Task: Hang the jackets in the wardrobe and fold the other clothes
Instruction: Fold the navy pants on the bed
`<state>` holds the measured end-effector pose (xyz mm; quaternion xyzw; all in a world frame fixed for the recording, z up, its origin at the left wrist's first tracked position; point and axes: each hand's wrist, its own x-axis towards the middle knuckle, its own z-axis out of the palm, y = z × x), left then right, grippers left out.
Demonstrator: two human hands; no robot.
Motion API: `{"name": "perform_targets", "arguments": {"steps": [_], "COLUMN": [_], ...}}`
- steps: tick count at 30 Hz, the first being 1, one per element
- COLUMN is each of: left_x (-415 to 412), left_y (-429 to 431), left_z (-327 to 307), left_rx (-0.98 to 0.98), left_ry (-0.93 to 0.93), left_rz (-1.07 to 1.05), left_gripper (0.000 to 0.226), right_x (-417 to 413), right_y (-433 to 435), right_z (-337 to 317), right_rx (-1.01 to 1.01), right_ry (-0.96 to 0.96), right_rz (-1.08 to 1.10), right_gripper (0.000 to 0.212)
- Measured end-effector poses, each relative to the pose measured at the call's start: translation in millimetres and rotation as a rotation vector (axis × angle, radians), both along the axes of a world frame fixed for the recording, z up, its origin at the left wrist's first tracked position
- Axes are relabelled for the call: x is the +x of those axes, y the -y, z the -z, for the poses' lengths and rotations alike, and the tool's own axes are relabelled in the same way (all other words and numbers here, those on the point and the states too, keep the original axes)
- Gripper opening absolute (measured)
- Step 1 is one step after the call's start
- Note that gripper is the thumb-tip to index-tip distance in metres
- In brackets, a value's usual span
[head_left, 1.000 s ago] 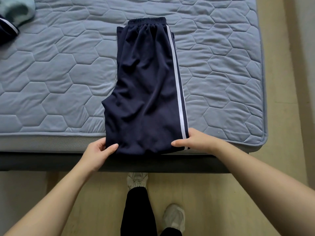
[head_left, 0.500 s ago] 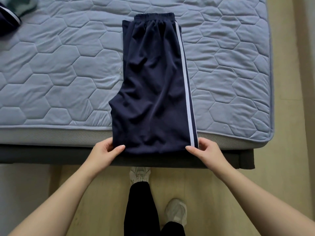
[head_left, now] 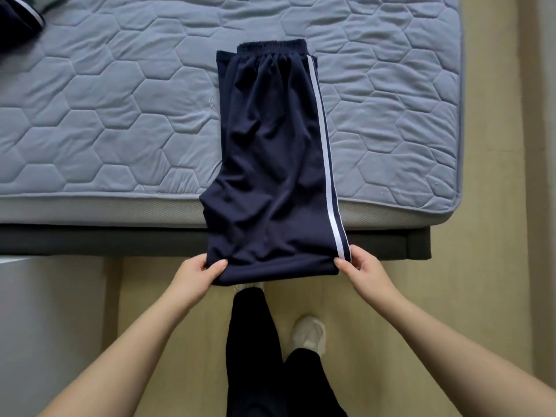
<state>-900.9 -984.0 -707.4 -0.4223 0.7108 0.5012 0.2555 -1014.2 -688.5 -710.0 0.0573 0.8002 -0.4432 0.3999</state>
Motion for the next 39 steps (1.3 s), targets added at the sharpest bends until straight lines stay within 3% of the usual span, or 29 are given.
{"name": "perform_targets", "arguments": {"steps": [5, 7, 9, 14, 22, 27, 29, 31, 34, 37, 39], "left_x": [23, 19, 11, -46, -217, -301, -314, -308, -285, -287, -298], "left_y": [-10, -8, -3, 29, 98, 119, 118, 109, 76, 55, 53], "left_z": [-64, -93, -118, -149, -104, -38, -13, -1, 3, 28, 57], "left_rx": [0.004, -0.051, -0.073, 0.137, 0.101, 0.044, -0.105, -0.45, -0.766, -0.812, -0.832], "left_ry": [0.108, 0.023, -0.117, -0.395, -0.656, -0.577, -0.397, -0.315, -0.544, -0.58, -0.503], "left_rz": [-0.101, -0.175, -0.207, -0.268, -0.231, -0.173, -0.112, 0.048, 0.429, 0.733, 0.817], "left_gripper": [0.017, 0.018, 0.03, 0.048, 0.063, 0.077, 0.078, 0.075, 0.068, 0.066, 0.066], "right_x": [21, 15, -4, -88, -234, -291, -293, -275, -237, -228, -235], "right_y": [-10, -6, 4, 43, 136, 182, 190, 194, 201, 205, 203], "right_z": [-57, -81, -104, -144, -101, -34, -10, 0, 2, 25, 52], "right_rx": [0.074, 0.068, 0.021, -0.207, -0.287, -0.184, 0.077, 0.396, 0.447, 0.492, 0.561], "right_ry": [0.077, 0.054, -0.013, -0.035, -0.201, -0.329, -0.384, -0.606, -0.979, -0.966, -0.858], "right_rz": [0.022, 0.074, 0.105, 0.23, 0.263, 0.223, 0.121, 0.004, -0.279, -0.581, -0.629], "right_gripper": [0.012, 0.009, 0.023, 0.05, 0.061, 0.078, 0.076, 0.069, 0.064, 0.065, 0.069]}}
